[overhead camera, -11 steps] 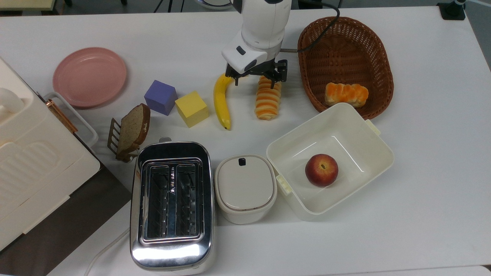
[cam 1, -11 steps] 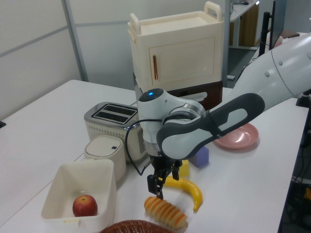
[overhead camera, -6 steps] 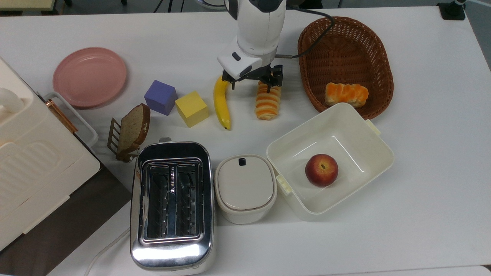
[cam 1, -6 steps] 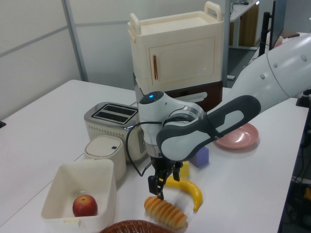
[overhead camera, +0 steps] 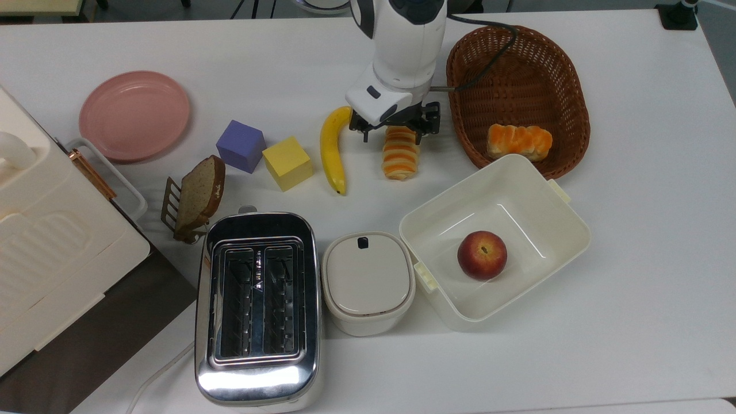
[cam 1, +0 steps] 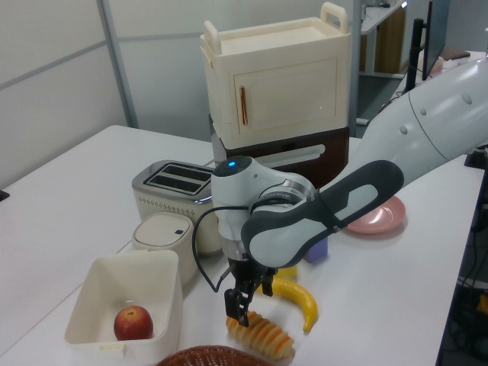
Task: Put the bread in the basket
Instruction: 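Lower the gripper and close it around the striped bread loaf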
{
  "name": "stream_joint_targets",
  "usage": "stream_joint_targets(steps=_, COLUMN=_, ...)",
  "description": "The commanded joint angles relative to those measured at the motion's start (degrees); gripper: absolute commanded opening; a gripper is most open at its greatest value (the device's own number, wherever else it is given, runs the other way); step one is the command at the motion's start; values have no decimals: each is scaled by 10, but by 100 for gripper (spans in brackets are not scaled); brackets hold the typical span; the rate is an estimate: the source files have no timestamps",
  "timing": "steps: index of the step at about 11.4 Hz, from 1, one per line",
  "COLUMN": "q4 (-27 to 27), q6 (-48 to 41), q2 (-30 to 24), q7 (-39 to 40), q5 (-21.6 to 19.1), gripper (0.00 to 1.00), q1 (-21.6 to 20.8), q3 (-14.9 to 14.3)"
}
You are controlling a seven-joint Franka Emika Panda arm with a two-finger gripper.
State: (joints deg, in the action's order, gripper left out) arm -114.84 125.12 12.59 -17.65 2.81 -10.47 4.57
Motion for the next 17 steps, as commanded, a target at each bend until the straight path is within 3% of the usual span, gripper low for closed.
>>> stream_joint_targets(steps=1, q4=-14, q6=14, q2=-13, q7=2, q5=5, gripper=100, q1=5, q3=15)
stream_joint_targets(steps=8, q4=-11, q6=36, q2=17, q7=2, q5=11, gripper=100, q1=-1, q3=27)
stream_joint_targets(steps=10, q4=-10, q6=39, q2=23, q7=1, q5=24, gripper=71, q1=-1, q3=27)
stream_joint_targets(steps=11, q4=-10, q6=48, q2=25, q7=1, q5=24, gripper=44, q1=1, q3=26)
stream_joint_targets(steps=12, q4=-10, q6=55, q2=26, q7=0, q5=24, gripper=27, q1=2, q3=26)
stream_joint_targets(steps=14, q4=-10, q6=56, q2=26, q7=0, q5=24, gripper=15, q1=4, q3=25)
stream_joint_targets(steps=17, q4=-5, q6=53, q2=23, q7=0, q5=24, gripper=12, q1=6, q3=22)
